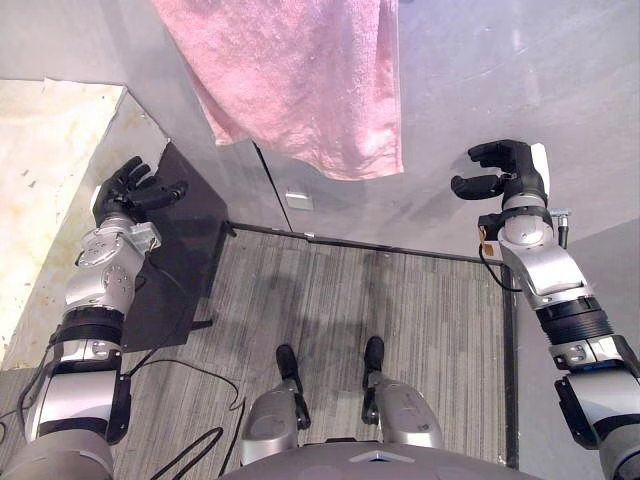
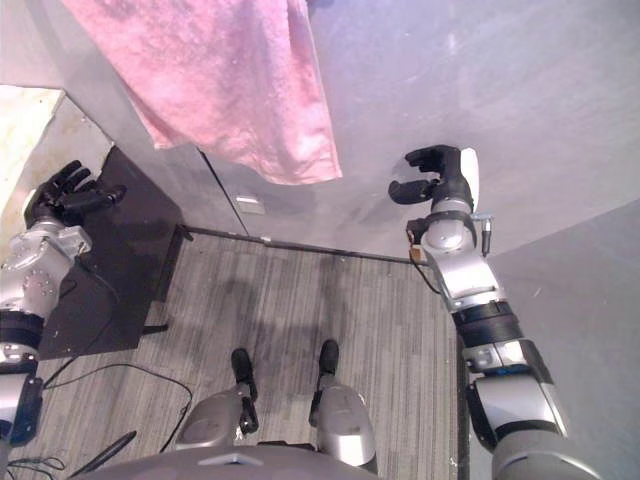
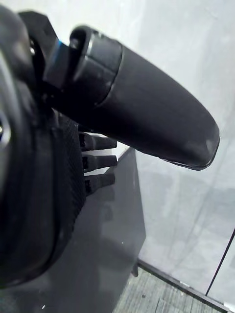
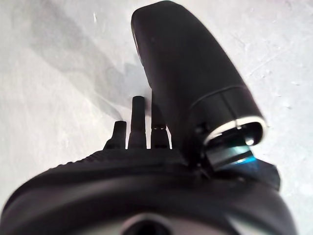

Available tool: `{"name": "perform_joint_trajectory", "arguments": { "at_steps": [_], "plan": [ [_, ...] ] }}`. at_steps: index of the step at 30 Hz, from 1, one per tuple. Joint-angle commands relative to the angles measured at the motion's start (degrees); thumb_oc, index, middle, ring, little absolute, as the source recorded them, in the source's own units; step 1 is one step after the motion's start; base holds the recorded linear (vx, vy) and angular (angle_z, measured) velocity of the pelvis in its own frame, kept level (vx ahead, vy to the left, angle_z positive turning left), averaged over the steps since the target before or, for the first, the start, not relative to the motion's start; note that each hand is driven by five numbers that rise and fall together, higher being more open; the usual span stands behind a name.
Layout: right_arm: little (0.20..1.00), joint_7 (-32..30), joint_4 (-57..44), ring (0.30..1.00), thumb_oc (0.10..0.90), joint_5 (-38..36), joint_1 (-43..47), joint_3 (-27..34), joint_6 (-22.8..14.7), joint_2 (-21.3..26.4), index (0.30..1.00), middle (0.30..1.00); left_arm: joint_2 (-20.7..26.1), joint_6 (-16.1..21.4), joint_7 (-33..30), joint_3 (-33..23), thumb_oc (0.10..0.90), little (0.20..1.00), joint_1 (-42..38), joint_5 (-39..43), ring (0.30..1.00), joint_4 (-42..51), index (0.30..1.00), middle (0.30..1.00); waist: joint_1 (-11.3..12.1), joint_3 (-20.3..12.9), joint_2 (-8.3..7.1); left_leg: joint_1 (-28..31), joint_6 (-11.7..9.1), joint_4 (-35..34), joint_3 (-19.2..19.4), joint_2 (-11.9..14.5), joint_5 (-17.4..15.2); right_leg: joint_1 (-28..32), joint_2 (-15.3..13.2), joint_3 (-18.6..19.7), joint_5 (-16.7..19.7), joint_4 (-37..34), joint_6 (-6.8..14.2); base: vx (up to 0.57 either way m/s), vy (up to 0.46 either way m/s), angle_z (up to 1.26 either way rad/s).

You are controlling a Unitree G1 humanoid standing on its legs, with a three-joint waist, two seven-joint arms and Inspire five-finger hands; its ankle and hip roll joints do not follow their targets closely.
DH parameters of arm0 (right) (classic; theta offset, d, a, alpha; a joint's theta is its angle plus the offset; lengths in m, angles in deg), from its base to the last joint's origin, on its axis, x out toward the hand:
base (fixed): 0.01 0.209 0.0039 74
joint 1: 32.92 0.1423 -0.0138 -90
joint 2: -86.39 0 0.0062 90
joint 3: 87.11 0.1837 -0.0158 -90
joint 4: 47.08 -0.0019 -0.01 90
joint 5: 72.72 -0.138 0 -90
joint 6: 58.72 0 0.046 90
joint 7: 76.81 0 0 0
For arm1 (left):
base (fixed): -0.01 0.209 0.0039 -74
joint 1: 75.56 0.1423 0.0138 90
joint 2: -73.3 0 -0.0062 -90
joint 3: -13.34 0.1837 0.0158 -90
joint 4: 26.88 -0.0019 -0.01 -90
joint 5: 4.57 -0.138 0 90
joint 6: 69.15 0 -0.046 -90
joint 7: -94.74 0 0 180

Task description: Organize the bathroom.

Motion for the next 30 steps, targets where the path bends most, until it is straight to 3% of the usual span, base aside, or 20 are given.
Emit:
{"name": "perform_joint_trajectory", "arguments": {
  "at_steps": [1,5,9,15,17,18,19,21,22,26,30],
  "plan": [
    [0.9,0.6,-3.9,0.9,0.8,6.5,3.1,1.7,-4.6,4.5,0.9,0.9,3.9,2.8,4.0,-2.5,0.8,0.9,0.3,-0.8,0.9,3.4,0.9,0.9,0.7,-6.3,0.54,-2.4,-5.0,4.3,0.1,7.1,-0.5,-2.3,-5.3,3.1,-8.4,8.7,5.5,0.0,0.0,0.0],
    [0.9,5.9,-3.7,0.9,0.8,10.5,-0.2,0.2,-2.5,4.2,0.9,0.9,2.3,0.5,9.8,-1.7,0.8,0.9,4.1,-1.0,0.9,5.5,0.9,0.9,0.9,-6.5,0.52,-2.2,-5.0,4.2,0.1,7.2,-0.3,-2.0,-5.3,2.8,-8.4,8.7,5.6,0.0,0.0,0.0],
    [0.9,7.0,-2.6,0.9,0.8,11.6,-4.4,-0.3,-3.8,3.5,0.9,0.9,0.7,1.2,12.9,-1.1,0.8,0.9,7.7,-0.8,0.9,6.1,0.9,0.9,1.0,-6.7,0.56,-2.0,-4.8,4.3,0.1,7.1,-0.4,-1.7,-5.4,2.7,-8.4,8.6,5.6,0.0,0.0,0.0],
    [0.9,12.3,0.6,0.9,0.8,14.9,-14.2,-2.9,-10.8,-1.2,0.9,0.9,-7.5,3.7,16.1,-1.5,0.8,0.9,17.6,5.9,0.9,9.0,0.9,0.9,1.8,-6.9,0.54,-1.9,-4.5,4.8,-0.2,6.9,-0.6,-1.2,-5.5,2.2,-8.3,8.1,5.8,0.0,0.0,0.0],
    [0.9,14.7,2.3,0.9,0.8,15.7,-16.9,-4.4,-11.8,-3.3,0.9,0.9,-10.7,4.8,16.0,-1.4,0.8,0.9,21.1,2.9,0.9,9.1,0.9,0.9,2.3,-6.9,0.43,-1.9,-4.5,5.0,-0.5,6.8,-0.5,-1.0,-5.5,2.1,-8.4,8.1,5.7,0.0,0.0,0.0],
    [0.9,15.3,2.9,0.9,0.8,14.9,-18.1,-4.9,-11.3,-3.8,0.9,0.9,-11.6,4.7,15.9,-1.4,0.8,0.9,22.3,2.4,0.9,9.1,0.9,0.9,2.5,-7.0,0.35,-1.8,-4.5,5.0,-0.5,6.8,-0.5,-0.9,-5.4,1.9,-8.4,8.0,5.7,0.0,-0.037,0.01],
    [0.9,17.1,6.0,0.9,0.8,13.7,-22.1,-6.1,-11.7,-5.5,0.9,0.9,-14.4,2.2,19.5,-1.5,0.8,0.9,26.2,8.8,0.9,8.5,0.9,0.9,3.1,-7.2,0.19,-1.6,-4.4,5.1,-1.0,6.8,-0.6,-0.4,-5.3,1.4,-8.6,7.7,5.5,0.01,-0.042,0.02],
    [0.9,18.0,9.5,0.9,0.8,15.4,-23.7,-7.1,-11.5,-6.8,0.9,0.9,-16.6,1.3,20.0,-1.5,0.8,0.9,28.4,7.7,0.9,7.0,0.9,0.9,3.5,-7.4,0.18,-1.6,-4.4,5.5,-1.3,6.8,-0.7,-0.1,-5.2,1.2,-8.9,7.8,5.3,0.01,-0.042,0.05],
    [0.9,20.9,14.1,0.9,0.8,16.8,-25.1,-9.1,-10.8,-7.7,0.9,0.9,-18.8,-0.3,19.9,-0.7,0.8,0.9,31.2,7.9,0.9,3.4,0.9,0.9,4.3,-7.5,0.02,-1.6,-4.5,6.1,-1.9,7.0,-0.6,0.5,-5.1,0.4,-9.1,7.6,4.9,0.01,-0.049,0.03],
    [0.9,24.9,22.0,0.9,0.8,20.6,-24.9,-13.3,-9.5,-8.8,0.9,0.9,-19.8,-1.6,17.0,0.2,0.8,0.9,33.3,4.5,0.9,-5.6,0.9,0.9,6.0,-7.3,0.05,-2.2,-4.5,7.6,-3.6,7.4,-0.3,1.1,-4.7,-0.8,-10.1,8.4,4.2,-0.01,-0.063,0.08],
    [0.9,28.9,37.2,0.9,0.8,28.0,-21.8,-19.7,-13.3,-12.3,0.9,0.9,-20.8,-2.5,16.0,-1.0,0.8,0.9,33.4,-0.5,0.9,-23.4,0.9,0.9,8.6,-6.8,0.2,-3.3,-5.7,8.9,-5.6,9.1,3.5,2.7,-3.2,-3.6,-11.4,8.2,2.4,0.01,-0.106,0.12]
  ]
}}
